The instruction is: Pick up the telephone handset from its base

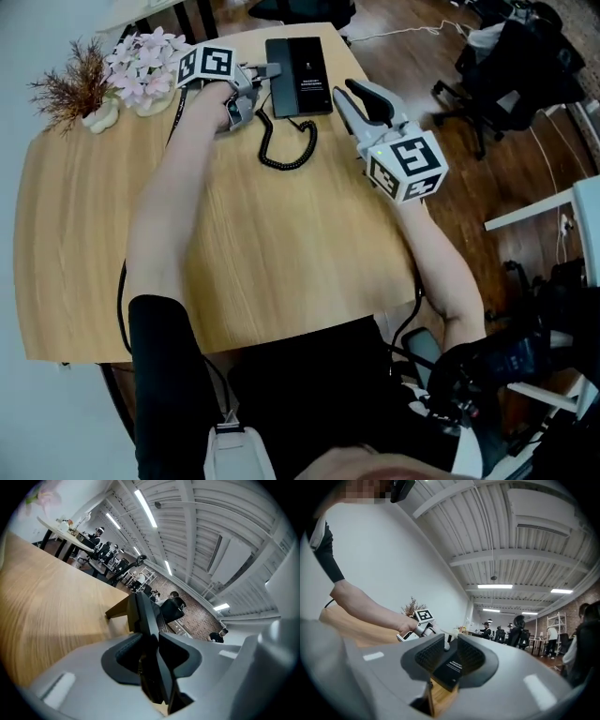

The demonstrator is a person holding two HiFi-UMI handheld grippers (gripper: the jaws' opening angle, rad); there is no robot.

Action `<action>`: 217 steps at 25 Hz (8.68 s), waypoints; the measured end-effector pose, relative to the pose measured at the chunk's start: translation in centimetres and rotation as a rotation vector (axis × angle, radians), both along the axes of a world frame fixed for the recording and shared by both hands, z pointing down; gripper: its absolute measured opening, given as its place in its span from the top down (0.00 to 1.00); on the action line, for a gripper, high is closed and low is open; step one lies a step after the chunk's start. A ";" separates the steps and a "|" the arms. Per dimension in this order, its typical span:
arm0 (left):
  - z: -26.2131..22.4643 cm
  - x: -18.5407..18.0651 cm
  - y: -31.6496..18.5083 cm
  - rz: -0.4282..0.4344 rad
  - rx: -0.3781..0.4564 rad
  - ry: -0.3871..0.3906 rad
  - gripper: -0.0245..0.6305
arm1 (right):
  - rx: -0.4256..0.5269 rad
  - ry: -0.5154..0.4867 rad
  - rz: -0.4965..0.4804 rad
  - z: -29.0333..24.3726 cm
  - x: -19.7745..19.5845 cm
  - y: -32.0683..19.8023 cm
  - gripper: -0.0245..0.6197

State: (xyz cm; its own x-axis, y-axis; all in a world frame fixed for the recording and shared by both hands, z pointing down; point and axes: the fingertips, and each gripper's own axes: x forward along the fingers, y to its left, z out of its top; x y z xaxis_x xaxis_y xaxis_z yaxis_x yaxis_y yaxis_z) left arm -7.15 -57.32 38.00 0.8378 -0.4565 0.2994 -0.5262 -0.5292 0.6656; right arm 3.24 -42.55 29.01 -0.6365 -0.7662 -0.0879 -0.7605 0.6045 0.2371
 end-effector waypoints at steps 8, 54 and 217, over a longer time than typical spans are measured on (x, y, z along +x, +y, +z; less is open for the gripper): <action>-2.4 0.8 1.1 0.038 -0.039 0.321 0.85 | 0.033 -0.015 0.094 -0.7 2.6 0.0 0.86; -19.8 0.7 41.1 0.181 0.454 0.684 0.85 | 0.018 -0.159 -0.107 -6.2 5.2 28.2 0.87; -12.8 -3.9 17.3 0.014 0.352 0.382 0.85 | -0.224 -0.126 -0.149 0.4 0.8 1.4 0.96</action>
